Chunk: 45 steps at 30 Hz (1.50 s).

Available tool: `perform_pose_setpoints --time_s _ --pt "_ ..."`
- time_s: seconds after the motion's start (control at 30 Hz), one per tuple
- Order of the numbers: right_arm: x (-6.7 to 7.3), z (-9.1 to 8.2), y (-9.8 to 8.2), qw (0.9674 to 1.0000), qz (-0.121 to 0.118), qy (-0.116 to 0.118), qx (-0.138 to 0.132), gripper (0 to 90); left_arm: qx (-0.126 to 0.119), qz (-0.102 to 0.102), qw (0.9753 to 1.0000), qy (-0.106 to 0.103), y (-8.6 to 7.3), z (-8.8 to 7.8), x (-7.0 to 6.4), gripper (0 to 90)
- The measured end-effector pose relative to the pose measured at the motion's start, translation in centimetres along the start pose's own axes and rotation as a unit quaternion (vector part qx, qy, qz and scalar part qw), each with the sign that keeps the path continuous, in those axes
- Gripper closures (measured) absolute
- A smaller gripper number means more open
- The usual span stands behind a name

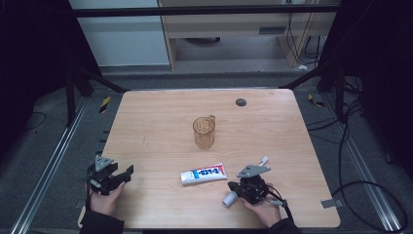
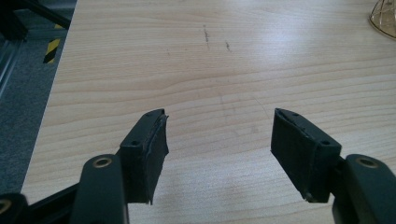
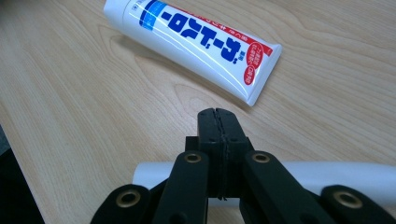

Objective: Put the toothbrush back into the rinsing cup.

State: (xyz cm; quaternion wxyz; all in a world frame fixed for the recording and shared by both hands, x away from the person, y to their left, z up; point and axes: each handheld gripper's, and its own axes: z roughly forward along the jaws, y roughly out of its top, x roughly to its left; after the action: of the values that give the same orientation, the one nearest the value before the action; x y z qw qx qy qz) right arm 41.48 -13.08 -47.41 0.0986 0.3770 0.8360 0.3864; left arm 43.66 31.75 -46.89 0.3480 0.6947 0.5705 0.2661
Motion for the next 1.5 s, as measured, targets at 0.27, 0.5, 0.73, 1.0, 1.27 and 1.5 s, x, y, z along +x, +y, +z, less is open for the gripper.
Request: perform_pose_setpoints --time_s 0.27,0.5,0.73,1.0,1.27,1.5 --pt "0.3 0.6 -0.1 0.9998 -0.008 0.007 0.017 90.0 0.001 0.001 1.0 -0.001 0.0 0.1 0.0 34.8" --pt "0.3 0.6 -0.2 0.9995 -0.015 0.006 0.027 89.9 0.002 0.002 1.0 -0.003 0.0 0.0 0.0 34.8" --pt "0.2 0.5 -0.4 0.9993 -0.014 0.004 0.034 89.8 0.002 0.001 1.0 -0.003 0.0 0.1 0.0 34.8" --pt "0.0 0.2 -0.7 0.9993 -0.015 0.003 0.034 89.7 0.002 0.001 1.0 -0.003 -0.1 0.1 0.0 34.8" --pt "-0.4 -0.6 -1.0 0.9995 -0.004 0.0 0.031 89.6 0.003 0.001 1.0 -0.003 -0.1 0.0 0.0 34.7" --pt "-0.7 -0.9 -1.2 0.9995 -0.001 0.0 0.03 89.3 0.003 0.001 1.0 -0.003 -0.1 0.0 0.1 34.6"
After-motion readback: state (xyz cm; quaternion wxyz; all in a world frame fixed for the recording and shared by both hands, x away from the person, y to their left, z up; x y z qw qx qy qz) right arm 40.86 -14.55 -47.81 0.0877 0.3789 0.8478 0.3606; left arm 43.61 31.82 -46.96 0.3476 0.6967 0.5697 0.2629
